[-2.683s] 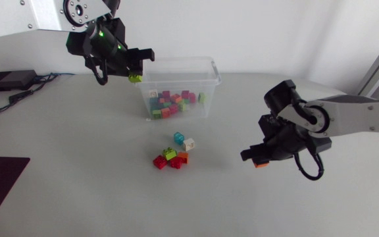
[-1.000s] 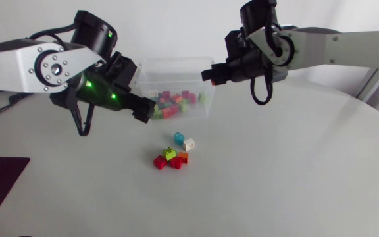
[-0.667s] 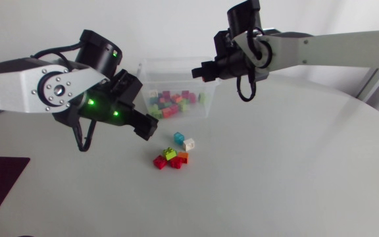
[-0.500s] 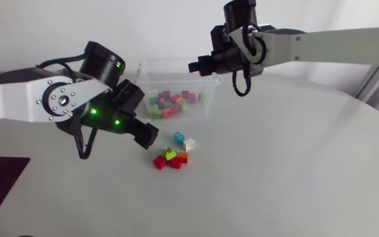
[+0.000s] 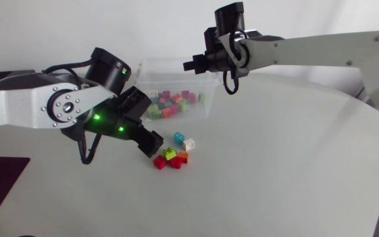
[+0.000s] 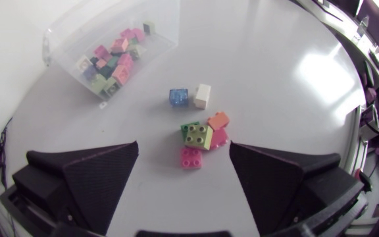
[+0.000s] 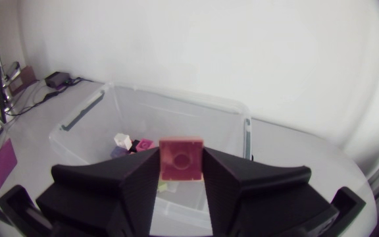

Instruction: Place the duplo bricks in the container

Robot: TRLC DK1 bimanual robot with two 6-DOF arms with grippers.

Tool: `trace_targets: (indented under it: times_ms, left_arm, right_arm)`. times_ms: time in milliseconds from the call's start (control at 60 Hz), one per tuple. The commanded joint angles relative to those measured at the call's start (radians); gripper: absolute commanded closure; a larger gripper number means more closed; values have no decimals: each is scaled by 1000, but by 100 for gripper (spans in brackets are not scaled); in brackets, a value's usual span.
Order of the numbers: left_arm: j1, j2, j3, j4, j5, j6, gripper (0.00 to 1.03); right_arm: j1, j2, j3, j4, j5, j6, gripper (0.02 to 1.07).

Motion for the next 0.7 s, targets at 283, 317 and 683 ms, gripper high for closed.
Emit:
trace_targets:
  times_ms: [283, 317, 683]
  left_arm:
    - [17, 151, 78, -99, 140, 186, 12]
    - [19, 170, 94, -110, 142, 204, 12]
    - [96, 355, 266, -223, 269, 304, 12]
  right_arm:
    - [21, -139, -74, -22, 24, -21, 6]
    - [21, -170, -100, -33, 13, -24, 6]
    - [18, -446, -474, -15, -70, -53, 6]
